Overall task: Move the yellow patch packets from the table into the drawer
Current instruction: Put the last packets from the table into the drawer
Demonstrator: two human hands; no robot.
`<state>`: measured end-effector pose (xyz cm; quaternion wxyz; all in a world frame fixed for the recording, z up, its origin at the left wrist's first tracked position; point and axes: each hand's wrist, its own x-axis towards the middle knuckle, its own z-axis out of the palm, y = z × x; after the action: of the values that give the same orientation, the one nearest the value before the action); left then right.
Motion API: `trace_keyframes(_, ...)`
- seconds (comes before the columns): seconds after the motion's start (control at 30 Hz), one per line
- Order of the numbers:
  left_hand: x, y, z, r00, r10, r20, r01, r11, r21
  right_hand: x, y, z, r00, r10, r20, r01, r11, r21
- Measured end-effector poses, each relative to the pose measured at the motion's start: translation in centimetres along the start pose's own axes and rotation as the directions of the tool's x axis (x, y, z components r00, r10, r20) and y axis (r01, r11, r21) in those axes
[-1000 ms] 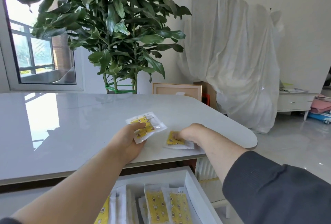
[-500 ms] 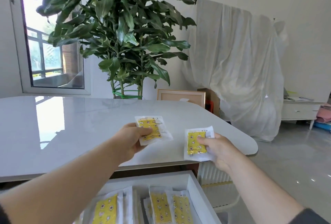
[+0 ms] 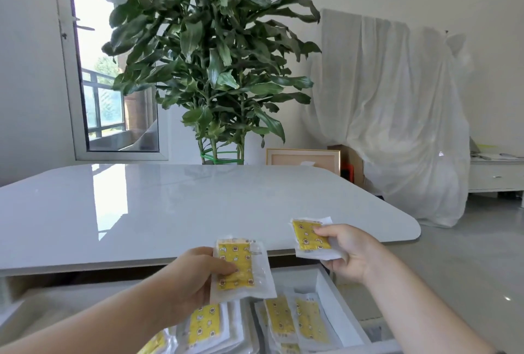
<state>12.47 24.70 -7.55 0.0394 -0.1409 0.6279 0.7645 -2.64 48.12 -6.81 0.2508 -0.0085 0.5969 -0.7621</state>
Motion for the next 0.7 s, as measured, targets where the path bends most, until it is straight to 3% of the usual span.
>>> trace_keyframes(0.2, 1.7, -1.8, 0.5, 0.996, -0.093, 0.014, 0.093, 0.995, 0.024, -0.6, 0.0, -0.1, 0.994, 0.047, 0.096, -0.043, 0.998, -0.036)
trace_keyframes(0.53, 7.7, -4.8, 3.2, 0.956, -0.292, 0.015, 0.285, 0.94, 0.186, -0.9, 1.0, -0.9, 0.985, 0.12, 0.12, -0.081, 0.954, -0.289)
trace_keyframes(0.7, 9.2, -5.7, 5.7, 0.93, -0.367, -0.028, 0.367, 0.916, 0.164, -1.4, 1.2, -2.9, 0.98, 0.168, 0.107, -0.117, 0.922, -0.37)
